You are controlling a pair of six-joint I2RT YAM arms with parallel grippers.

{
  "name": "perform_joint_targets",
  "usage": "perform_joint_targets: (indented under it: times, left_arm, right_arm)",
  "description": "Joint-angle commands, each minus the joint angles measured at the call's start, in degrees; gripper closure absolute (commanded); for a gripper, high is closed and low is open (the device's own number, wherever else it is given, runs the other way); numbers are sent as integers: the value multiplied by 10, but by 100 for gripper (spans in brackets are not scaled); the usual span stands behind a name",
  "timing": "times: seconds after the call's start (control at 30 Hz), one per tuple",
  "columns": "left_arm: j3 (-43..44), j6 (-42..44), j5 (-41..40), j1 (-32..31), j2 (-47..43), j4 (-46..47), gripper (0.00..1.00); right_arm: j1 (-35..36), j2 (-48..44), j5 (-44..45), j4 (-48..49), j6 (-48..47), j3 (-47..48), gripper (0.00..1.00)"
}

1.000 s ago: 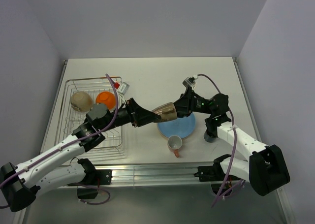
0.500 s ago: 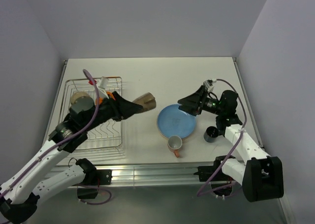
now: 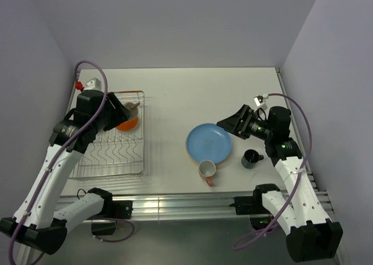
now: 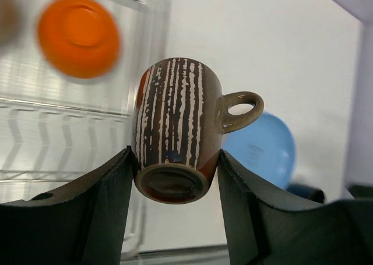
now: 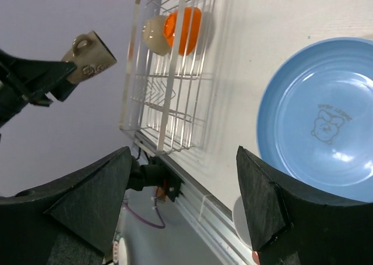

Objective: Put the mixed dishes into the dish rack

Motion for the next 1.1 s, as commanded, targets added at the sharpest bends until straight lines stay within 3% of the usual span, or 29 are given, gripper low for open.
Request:
perform_joint_targets:
  times: [0.0,0.1,0.33,0.73,1.07]
  left_arm:
    - [44,43,-59,50,9,-38,100]
    - [37,55,-79,105,22,-46,100]
    - [-10,64,-7,249,49,-11,100]
    - [-4,-27,42,276,108,-2,100]
    - [-34,-187,44,287,136,-7,100]
  right_arm:
    - [0,-21,29,-79,-60,36,20]
    - [3,-38,43,-107,-79,48,20]
    - [13,-59,54,-133,-108,60,20]
    - [20,-67,49,-125,-101,54,20]
    - [22,-77,32,-114,-93,39,20]
